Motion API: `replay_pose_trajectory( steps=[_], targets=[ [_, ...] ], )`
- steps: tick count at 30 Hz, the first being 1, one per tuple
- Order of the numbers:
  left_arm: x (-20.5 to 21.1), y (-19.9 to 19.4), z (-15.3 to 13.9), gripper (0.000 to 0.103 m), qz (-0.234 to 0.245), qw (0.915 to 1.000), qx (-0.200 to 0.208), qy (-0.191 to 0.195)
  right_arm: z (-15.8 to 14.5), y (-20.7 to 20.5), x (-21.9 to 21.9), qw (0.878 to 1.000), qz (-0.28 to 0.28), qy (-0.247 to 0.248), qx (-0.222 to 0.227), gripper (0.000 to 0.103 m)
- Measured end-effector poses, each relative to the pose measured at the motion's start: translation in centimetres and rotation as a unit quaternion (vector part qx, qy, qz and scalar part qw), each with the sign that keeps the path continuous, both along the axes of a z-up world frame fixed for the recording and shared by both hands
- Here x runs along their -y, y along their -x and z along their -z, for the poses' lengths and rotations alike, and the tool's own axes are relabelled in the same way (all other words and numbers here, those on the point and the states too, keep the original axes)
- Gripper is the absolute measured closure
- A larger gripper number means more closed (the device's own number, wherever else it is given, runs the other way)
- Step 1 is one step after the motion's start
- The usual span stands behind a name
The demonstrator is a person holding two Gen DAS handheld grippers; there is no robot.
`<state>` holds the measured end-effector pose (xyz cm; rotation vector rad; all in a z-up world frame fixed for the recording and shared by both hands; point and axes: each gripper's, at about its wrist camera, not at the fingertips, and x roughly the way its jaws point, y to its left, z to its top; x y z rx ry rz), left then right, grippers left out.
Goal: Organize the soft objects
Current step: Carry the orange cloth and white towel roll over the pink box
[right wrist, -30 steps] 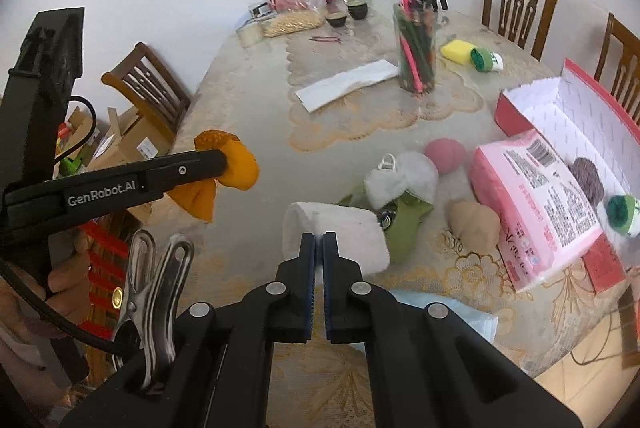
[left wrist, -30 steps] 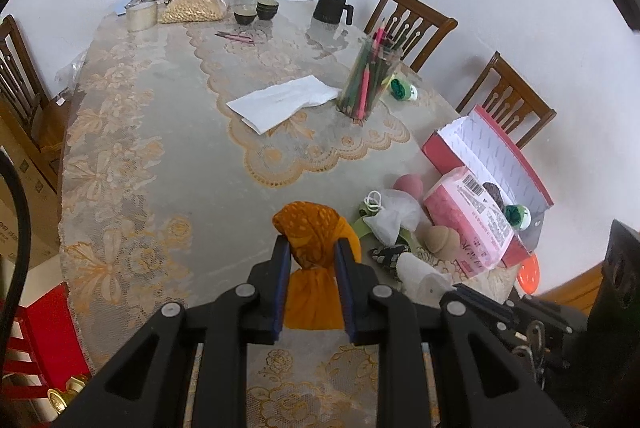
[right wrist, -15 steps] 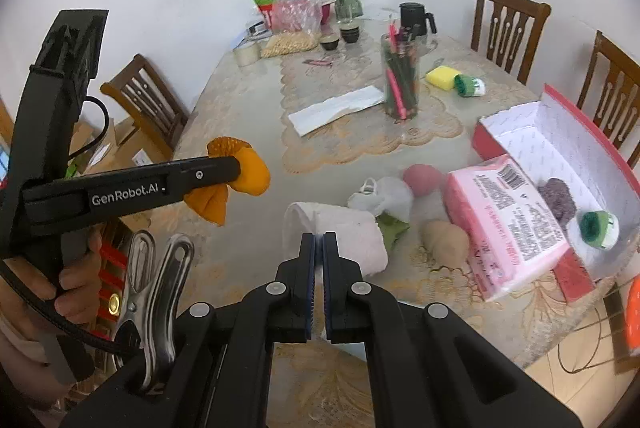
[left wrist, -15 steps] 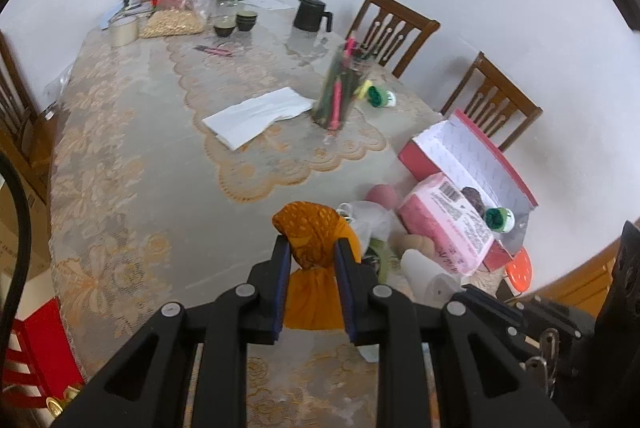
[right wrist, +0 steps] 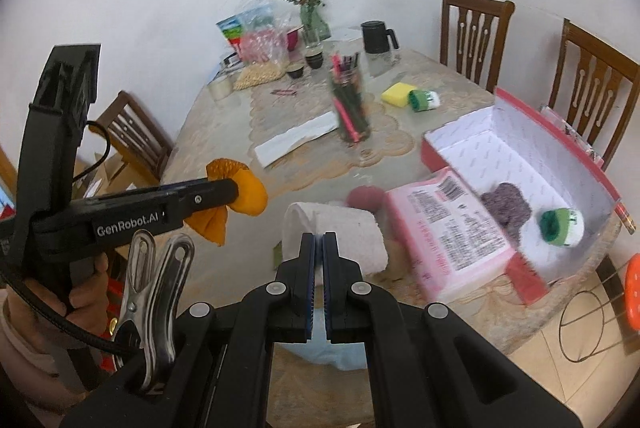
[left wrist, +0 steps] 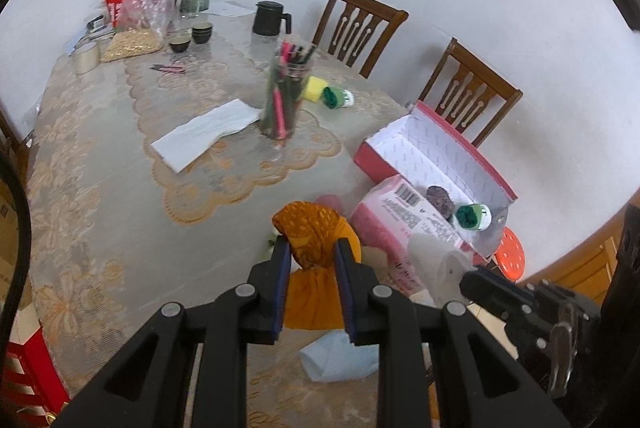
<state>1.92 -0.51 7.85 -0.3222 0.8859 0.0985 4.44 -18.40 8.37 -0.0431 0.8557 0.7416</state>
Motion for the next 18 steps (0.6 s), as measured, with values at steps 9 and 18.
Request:
replay_pose_trajectory(
  steps=[9, 18],
  targets=[
    [4.2, -4.6, -0.6, 0.08, 0.022, 0.9997, 0.0, -0.009, -1.1, -4.6, 4.0, 1.0, 0.021, -0.014, 0.004, 0.098],
    [8.8, -10.7, 0.1, 0.08, 0.042, 0.999, -0.007, -0.015, -0.9, -10.1, 7.1, 1.0, 0.027, -0.008, 0.008, 0.099]
  ],
)
